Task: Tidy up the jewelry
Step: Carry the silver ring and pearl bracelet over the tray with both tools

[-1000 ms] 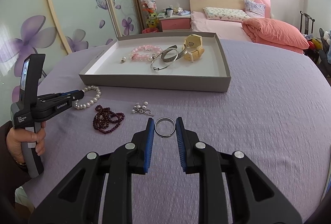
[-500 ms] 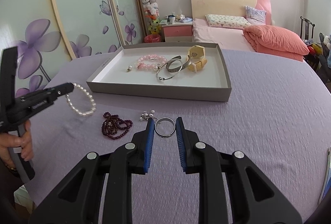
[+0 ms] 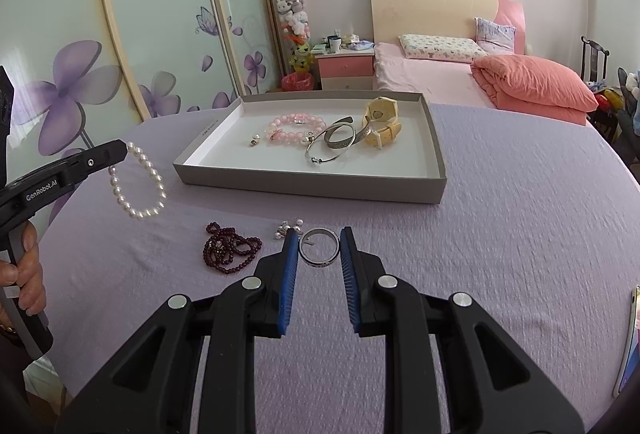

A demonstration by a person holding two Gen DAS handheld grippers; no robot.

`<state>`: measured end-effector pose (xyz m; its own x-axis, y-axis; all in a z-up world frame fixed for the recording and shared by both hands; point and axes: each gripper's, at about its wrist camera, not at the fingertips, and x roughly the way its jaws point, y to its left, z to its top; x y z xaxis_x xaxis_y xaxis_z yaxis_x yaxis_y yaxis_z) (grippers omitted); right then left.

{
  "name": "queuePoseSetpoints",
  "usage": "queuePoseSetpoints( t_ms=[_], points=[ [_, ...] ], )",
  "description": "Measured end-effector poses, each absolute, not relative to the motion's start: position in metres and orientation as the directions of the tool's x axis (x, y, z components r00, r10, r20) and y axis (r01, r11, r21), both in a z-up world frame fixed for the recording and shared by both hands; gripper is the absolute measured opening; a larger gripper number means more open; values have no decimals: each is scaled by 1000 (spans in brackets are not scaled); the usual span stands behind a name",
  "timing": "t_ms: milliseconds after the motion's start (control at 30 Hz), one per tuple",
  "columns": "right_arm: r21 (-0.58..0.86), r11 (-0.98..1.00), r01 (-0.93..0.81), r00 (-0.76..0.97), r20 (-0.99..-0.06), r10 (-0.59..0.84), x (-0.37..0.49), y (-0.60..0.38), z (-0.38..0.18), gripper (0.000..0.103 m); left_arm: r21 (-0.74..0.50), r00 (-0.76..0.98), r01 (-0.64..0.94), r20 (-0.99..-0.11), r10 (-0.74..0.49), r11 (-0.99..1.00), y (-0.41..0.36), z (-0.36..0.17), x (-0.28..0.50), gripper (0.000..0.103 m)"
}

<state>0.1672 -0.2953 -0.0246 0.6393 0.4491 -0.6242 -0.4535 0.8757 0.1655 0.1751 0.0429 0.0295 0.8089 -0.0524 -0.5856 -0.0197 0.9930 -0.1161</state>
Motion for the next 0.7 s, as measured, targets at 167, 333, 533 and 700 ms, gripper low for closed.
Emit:
queuePoseSetpoints(
  t_ms=[167,333,533,700],
  points=[
    [163,877,-451,642,-624,446,167,-295,-24,22,-118,814,-20,-578,-52,993,46,32,174,9],
    [149,883,-445,661,-611,436,178,-293,-13,22,-122,822,-18,-567,-55,992,46,40,183,9],
    [106,898,-428,718,-564,409,201,-286,11,22,-130,837,-25,-544,-51,991,50,55,202,9],
    [82,903,-422,763,-506,403,218,-278,24,22,-142,844,-37,-534,-46,989,54,64,225,9]
  ],
)
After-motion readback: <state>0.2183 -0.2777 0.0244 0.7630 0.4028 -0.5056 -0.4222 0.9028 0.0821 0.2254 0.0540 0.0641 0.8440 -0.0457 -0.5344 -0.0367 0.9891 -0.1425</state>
